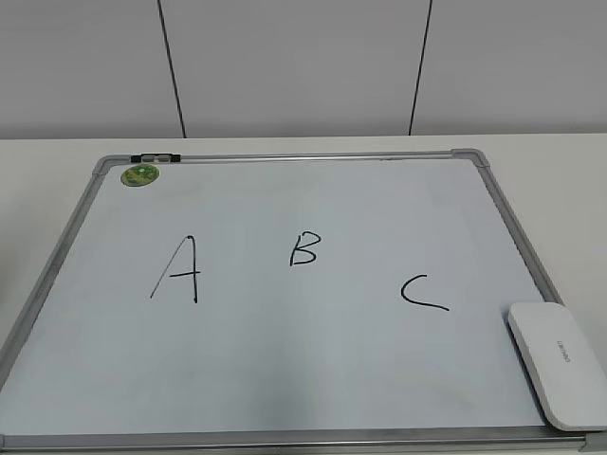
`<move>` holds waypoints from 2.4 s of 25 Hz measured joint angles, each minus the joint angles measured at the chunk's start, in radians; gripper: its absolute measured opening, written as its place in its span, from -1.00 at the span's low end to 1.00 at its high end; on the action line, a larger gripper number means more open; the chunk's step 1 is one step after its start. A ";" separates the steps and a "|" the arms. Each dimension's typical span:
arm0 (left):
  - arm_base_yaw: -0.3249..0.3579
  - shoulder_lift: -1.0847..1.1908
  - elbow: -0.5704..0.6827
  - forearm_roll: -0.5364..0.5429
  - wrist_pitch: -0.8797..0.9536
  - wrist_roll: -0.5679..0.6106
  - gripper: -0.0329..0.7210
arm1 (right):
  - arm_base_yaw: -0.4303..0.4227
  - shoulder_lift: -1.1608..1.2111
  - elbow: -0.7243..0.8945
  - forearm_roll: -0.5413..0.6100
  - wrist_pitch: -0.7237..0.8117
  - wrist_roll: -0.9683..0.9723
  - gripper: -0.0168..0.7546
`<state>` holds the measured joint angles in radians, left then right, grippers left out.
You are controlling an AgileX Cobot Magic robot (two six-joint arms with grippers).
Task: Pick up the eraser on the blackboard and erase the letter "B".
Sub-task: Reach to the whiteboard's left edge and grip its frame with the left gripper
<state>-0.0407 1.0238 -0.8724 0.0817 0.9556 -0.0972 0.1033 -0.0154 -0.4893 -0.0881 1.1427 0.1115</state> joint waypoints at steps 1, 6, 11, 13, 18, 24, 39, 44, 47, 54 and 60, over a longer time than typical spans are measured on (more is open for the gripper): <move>0.000 0.044 -0.033 -0.002 -0.002 0.000 0.34 | 0.000 0.000 0.000 0.000 0.000 0.000 0.39; 0.000 0.275 -0.190 -0.017 0.010 0.000 0.34 | 0.000 0.000 0.000 0.000 0.000 0.000 0.39; 0.000 0.468 -0.335 -0.019 0.048 -0.002 0.30 | 0.000 0.000 0.000 0.000 0.000 0.000 0.39; 0.000 0.530 -0.385 -0.025 0.073 -0.002 0.26 | 0.000 0.000 0.000 0.000 0.000 0.000 0.39; 0.000 0.667 -0.497 -0.031 0.118 -0.002 0.19 | 0.000 0.000 0.000 0.000 0.000 0.000 0.39; 0.000 0.802 -0.576 -0.041 0.129 -0.002 0.18 | 0.000 0.000 0.000 0.000 0.000 0.000 0.39; 0.048 0.979 -0.585 -0.104 0.068 0.065 0.14 | 0.000 0.000 0.000 0.000 0.000 0.000 0.39; 0.049 1.027 -0.591 -0.111 0.032 0.078 0.05 | 0.000 0.000 0.000 0.000 0.000 0.000 0.39; 0.049 1.051 -0.594 -0.111 0.027 0.083 0.03 | 0.000 0.000 0.000 0.000 0.000 0.000 0.39; 0.049 1.075 -0.596 -0.113 0.001 0.087 0.02 | 0.000 0.000 0.000 0.000 0.000 0.000 0.39; 0.049 1.100 -0.605 -0.115 -0.004 0.087 0.02 | 0.000 0.000 0.000 0.000 0.000 0.000 0.39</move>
<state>0.0083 2.1239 -1.4774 -0.0336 0.9518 -0.0100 0.1033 -0.0154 -0.4893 -0.0881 1.1427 0.1115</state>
